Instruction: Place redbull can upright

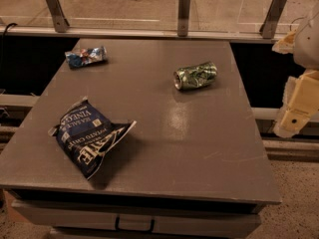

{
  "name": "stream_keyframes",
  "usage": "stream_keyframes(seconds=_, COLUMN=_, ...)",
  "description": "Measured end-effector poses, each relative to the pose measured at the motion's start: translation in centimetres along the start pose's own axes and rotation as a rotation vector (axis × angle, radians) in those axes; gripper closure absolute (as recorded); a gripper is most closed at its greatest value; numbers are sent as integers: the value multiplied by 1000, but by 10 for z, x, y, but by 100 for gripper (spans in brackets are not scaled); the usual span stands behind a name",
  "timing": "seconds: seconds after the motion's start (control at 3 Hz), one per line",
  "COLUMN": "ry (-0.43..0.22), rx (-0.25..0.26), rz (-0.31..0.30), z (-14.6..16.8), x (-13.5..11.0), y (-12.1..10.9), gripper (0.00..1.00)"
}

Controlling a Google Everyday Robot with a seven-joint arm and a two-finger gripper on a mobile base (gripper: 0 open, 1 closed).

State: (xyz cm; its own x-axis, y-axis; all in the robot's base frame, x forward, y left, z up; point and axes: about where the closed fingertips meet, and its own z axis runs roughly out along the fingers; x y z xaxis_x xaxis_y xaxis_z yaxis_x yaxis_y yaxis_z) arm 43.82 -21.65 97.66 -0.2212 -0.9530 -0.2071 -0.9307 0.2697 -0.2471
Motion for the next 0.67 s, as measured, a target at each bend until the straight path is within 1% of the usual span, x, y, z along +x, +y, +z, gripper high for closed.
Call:
stream_keyframes(seconds=0.33, ry=0, rx=0, rz=0, z=0, x=0, y=0, gripper=0)
stream_keyframes(seconds=0.67, ry=-28, rx=8, rz=-17, z=6, x=-12, y=-12, gripper=0)
